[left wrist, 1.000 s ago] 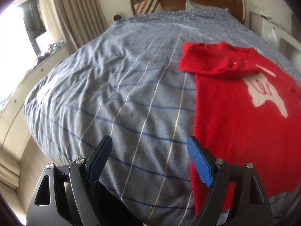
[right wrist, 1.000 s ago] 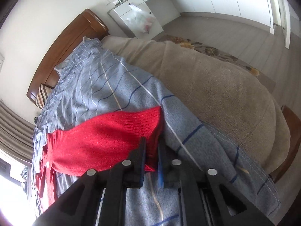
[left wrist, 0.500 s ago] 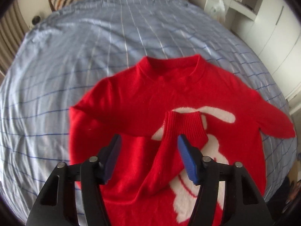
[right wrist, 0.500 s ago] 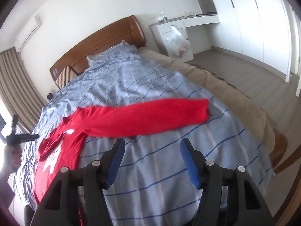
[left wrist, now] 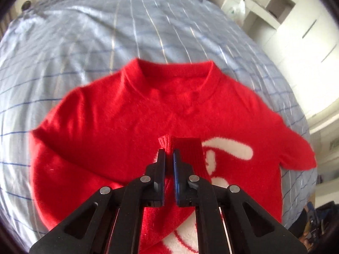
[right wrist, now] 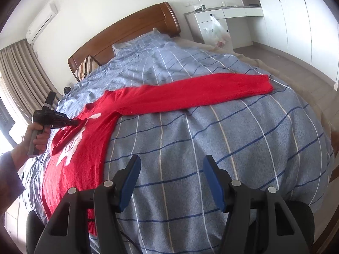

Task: Fold small clothes

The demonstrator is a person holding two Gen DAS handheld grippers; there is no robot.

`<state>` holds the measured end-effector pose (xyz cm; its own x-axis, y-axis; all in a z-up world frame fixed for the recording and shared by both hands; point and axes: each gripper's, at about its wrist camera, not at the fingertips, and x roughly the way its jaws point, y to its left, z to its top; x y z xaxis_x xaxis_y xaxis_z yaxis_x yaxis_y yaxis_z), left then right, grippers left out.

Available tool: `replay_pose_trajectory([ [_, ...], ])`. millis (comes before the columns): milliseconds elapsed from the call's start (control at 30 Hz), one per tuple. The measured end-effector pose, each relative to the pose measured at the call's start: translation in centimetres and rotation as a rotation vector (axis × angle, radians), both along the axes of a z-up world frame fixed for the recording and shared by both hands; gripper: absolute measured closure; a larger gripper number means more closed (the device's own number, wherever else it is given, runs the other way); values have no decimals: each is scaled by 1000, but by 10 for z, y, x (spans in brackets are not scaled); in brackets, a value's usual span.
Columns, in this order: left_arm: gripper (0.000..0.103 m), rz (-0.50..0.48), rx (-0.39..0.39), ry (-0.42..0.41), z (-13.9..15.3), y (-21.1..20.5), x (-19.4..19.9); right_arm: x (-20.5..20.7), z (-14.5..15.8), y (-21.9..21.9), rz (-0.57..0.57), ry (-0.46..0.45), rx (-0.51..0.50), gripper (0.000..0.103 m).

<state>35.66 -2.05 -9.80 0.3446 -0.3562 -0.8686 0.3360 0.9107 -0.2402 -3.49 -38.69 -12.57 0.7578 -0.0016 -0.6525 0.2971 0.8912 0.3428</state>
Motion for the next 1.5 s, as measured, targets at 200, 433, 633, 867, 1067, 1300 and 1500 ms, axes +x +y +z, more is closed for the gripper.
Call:
replay_pose_trajectory([
  [200,98,480,-69,-183,66,165,-35,-7,4,5,1,-34,-18,42],
  [433,98,974,184,-192,35,331,-101,-5,0,20,29,-28,-17,42],
  [633,96,1047,93,-61,-32,374,-130,4,-5,40,85,5,-58,42],
  [867,44,1043,-75,-117,-37,389,-140,8,-10,53,111,37,-90,42],
  [1067,99,999,39,-80,-46,387,-116,13,-14,58,116,64,-108,42],
  [1300,101,1207,243,-63,-53,421,-128,11,-12,56,85,58,-131,42],
  [1500,101,1143,341,-88,-60,411,-122,12,-16,52,68,69,-121,42],
])
